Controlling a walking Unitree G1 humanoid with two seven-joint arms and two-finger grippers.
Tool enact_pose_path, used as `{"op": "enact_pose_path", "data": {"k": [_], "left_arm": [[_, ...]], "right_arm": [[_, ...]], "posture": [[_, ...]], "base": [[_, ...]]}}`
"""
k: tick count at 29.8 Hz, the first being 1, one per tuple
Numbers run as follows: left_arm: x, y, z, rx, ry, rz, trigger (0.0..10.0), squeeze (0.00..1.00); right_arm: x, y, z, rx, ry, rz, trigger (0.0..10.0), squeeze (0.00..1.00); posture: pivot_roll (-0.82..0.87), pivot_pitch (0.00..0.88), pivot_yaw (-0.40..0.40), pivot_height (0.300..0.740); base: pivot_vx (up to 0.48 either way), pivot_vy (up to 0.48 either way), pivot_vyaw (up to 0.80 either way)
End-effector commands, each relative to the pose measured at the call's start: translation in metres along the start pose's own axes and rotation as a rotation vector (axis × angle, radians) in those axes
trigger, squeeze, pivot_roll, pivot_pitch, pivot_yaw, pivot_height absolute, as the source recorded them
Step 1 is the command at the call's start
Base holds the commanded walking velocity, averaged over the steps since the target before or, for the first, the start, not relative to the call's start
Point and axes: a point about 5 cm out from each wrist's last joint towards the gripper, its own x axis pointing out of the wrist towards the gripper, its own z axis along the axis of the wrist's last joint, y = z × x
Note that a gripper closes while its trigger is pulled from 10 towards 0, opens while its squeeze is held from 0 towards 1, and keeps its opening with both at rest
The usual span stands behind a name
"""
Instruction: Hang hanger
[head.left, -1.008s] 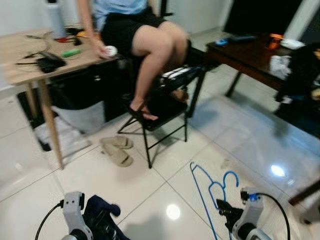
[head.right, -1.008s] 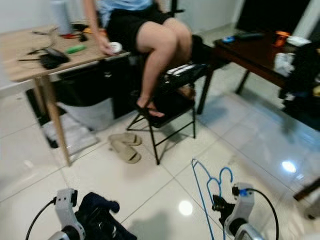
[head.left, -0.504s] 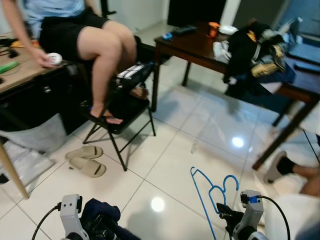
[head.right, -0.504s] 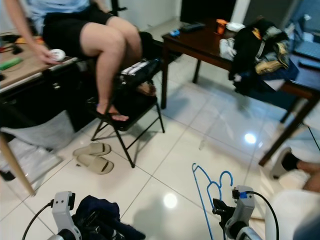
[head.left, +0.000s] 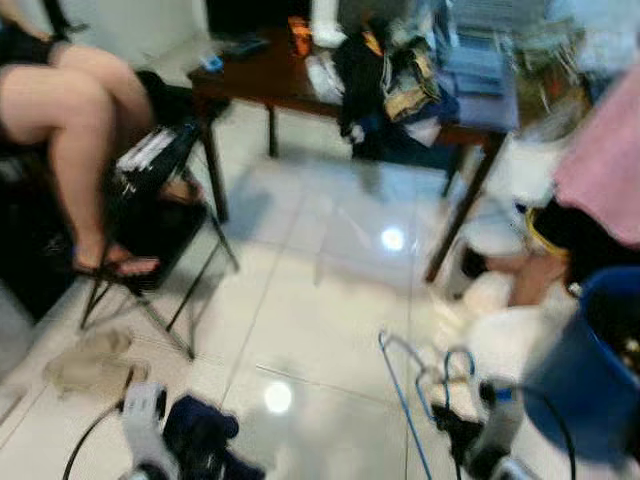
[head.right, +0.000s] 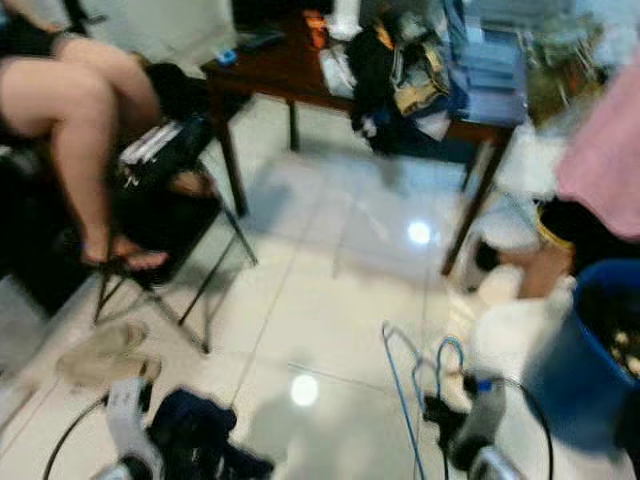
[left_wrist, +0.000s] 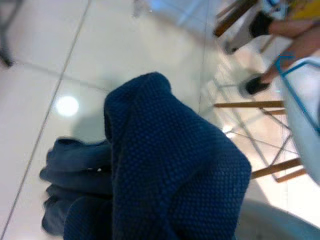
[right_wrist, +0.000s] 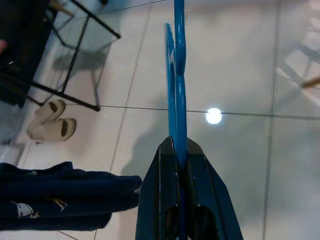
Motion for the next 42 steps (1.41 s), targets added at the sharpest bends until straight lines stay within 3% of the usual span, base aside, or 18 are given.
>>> {"op": "enact_pose_path", "data": {"k": [1, 4, 7, 9, 10, 14, 16, 17, 19, 20, 21, 25, 30, 38, 42], "left_arm": [[-0.004, 0.001, 0.001, 0.02, -0.017, 0.009, 10.0, 0.0], [-0.015, -0.003, 0.002, 0.042, -0.049, 0.015, 10.0, 0.0], [-0.01, 0.001, 0.019, 0.03, -0.098, 0.035, 10.0, 0.0], [0.0, 0.003, 0.042, 0.057, -0.148, 0.029, 10.0, 0.0], [0.0, 0.003, 0.042, 0.057, -0.148, 0.029, 10.0, 0.0], [0.025, 0.003, 0.08, 0.092, -0.215, 0.013, 10.0, 0.0], [0.057, -0.014, 0.122, 0.114, -0.288, -0.003, 10.0, 0.0], [0.057, -0.014, 0.122, 0.114, -0.288, -0.003, 10.0, 0.0], [0.067, -0.03, 0.149, 0.134, -0.351, -0.023, 10.0, 0.0], [0.067, -0.03, 0.149, 0.134, -0.351, -0.023, 10.0, 0.0], [0.063, -0.039, 0.165, 0.147, -0.415, -0.046, 10.0, 0.0], [0.058, -0.047, 0.177, 0.154, -0.467, -0.065, 10.0, 0.0], [0.052, -0.063, 0.204, 0.176, -0.556, -0.108, 10.0, 0.0], [0.046, -0.071, 0.242, 0.209, -0.659, -0.111, 10.0, 0.0], [0.04, -0.073, 0.262, 0.226, -0.707, -0.104, 10.0, 0.0]], "right_arm": [[0.002, 0.002, 0.004, -0.026, -0.019, 0.015, 10.0, 0.0], [0.002, 0.006, 0.005, -0.067, -0.017, 0.066, 10.0, 0.0], [0.005, 0.011, 0.014, -0.09, -0.046, 0.112, 10.0, 0.0], [0.009, 0.016, 0.037, -0.117, -0.112, 0.161, 10.0, 0.0], [0.009, 0.016, 0.037, -0.117, -0.112, 0.161, 10.0, 0.0], [0.012, 0.025, 0.077, -0.181, -0.208, 0.208, 10.0, 0.0], [0.012, 0.035, 0.108, -0.222, -0.292, 0.242, 10.0, 0.0], [0.012, 0.035, 0.108, -0.222, -0.292, 0.242, 10.0, 0.0], [0.011, 0.044, 0.125, -0.247, -0.343, 0.272, 10.0, 0.0], [0.011, 0.044, 0.125, -0.247, -0.343, 0.272, 10.0, 0.0], [0.011, 0.051, 0.134, -0.263, -0.374, 0.29, 10.0, 0.0], [0.01, 0.057, 0.142, -0.274, -0.401, 0.3, 10.0, 0.0], [0.005, 0.07, 0.155, -0.264, -0.428, 0.332, 10.0, 0.0], [0.001, 0.078, 0.162, -0.263, -0.445, 0.351, 10.0, 0.0], [0.0, 0.077, 0.163, -0.268, -0.453, 0.348, 10.0, 0.0]], "posture": [[-0.07, 0.098, -0.001, 0.74], [-0.06, 0.091, -0.004, 0.74], [-0.06, 0.091, -0.004, 0.74], [-0.06, 0.088, -0.007, 0.74], [-0.06, 0.088, -0.007, 0.74], [-0.05, 0.084, -0.006, 0.74], [-0.05, 0.079, -0.009, 0.74], [-0.05, 0.079, -0.009, 0.74], [-0.04, 0.079, -0.011, 0.74], [-0.04, 0.079, -0.011, 0.74], [-0.04, 0.079, -0.012, 0.74], [-0.03, 0.08, -0.015, 0.74], [-0.03, 0.082, -0.015, 0.74], [-0.03, 0.083, -0.016, 0.74], [-0.03, 0.083, -0.015, 0.74]], "base": [[0.277, 0.0, 0.0], [0.364, 0.0, 0.0], [0.395, 0.0, 0.0], [0.403, 0.0, 0.0], [0.405, 0.0, 0.0], [0.412, 0.0, 0.0], [0.426, 0.0, 0.0], [0.428, 0.0, 0.0], [0.426, 0.0, 0.0], [0.424, 0.0, 0.0], [0.416, 0.0, 0.0], [0.422, 0.0, 0.0], [0.43, 0.0, -0.8], [0.428, 0.0, -0.8], [0.431, 0.0, 0.0]]}}
